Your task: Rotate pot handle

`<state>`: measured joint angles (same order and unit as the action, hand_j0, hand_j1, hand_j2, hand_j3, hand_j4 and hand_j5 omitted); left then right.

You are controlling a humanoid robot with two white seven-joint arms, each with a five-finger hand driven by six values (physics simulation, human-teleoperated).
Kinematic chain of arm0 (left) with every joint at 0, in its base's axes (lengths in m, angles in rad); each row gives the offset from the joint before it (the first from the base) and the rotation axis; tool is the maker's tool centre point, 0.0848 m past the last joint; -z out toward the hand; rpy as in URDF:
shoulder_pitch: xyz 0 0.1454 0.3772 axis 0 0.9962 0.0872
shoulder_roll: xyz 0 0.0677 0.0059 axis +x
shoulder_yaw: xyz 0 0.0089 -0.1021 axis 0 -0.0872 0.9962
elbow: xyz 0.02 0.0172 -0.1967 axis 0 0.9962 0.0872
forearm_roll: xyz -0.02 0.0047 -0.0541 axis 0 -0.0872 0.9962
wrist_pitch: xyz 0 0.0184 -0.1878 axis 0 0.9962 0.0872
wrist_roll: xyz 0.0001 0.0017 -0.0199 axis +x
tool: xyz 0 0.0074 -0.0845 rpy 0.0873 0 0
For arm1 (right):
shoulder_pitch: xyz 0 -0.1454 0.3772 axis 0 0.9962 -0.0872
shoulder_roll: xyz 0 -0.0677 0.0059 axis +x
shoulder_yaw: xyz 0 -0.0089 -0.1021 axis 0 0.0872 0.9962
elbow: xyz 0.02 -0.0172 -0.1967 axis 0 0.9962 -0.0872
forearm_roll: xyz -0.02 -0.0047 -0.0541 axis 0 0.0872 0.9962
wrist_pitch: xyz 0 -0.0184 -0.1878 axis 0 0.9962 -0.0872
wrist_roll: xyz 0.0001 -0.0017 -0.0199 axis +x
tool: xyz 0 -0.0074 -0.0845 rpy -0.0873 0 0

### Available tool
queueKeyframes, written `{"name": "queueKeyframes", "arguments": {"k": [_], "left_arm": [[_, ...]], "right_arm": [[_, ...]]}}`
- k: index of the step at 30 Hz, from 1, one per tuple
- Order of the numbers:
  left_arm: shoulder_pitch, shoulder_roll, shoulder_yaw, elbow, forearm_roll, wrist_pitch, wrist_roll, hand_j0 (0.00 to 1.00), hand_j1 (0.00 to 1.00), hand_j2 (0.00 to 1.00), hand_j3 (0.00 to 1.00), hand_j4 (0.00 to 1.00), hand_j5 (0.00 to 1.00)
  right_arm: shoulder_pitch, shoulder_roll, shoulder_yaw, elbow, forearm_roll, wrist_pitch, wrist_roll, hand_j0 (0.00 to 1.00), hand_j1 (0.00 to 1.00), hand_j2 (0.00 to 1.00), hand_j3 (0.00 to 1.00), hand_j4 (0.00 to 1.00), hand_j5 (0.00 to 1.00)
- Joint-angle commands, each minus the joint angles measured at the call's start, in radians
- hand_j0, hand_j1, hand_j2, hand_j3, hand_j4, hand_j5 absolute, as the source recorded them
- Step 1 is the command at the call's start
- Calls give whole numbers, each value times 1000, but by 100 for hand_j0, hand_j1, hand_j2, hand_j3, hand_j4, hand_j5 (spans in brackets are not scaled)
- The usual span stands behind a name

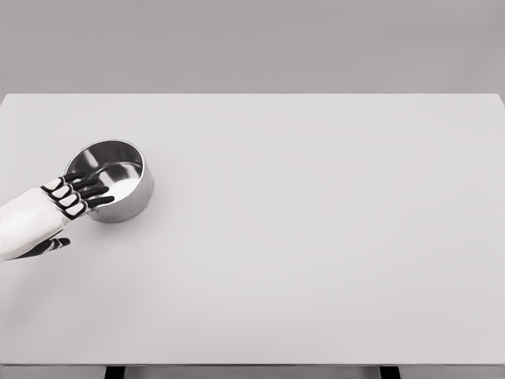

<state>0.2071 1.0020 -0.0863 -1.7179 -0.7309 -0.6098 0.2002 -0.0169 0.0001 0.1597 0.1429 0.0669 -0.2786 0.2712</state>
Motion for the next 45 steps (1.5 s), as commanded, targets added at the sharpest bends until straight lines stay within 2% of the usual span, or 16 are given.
{"name": "queueKeyframes", "arguments": {"k": [1, 29, 45], "left_arm": [[0, 3, 3, 1, 4, -1, 1, 100, 100, 100, 100, 100, 100], [8, 9, 63, 11, -8, -1, -1, 100, 100, 100, 100, 100, 100], [-2, 6, 66, 44, -10, -1, -2, 100, 100, 100, 100, 100, 100]], "right_arm": [[0, 0, 0, 0, -1, -1, 0, 100, 100, 100, 100, 100, 100], [0, 0, 0, 0, 1, -1, 0, 100, 100, 100, 100, 100, 100], [0, 0, 0, 1, 1, 1, 2, 100, 100, 100, 100, 100, 100]]}}
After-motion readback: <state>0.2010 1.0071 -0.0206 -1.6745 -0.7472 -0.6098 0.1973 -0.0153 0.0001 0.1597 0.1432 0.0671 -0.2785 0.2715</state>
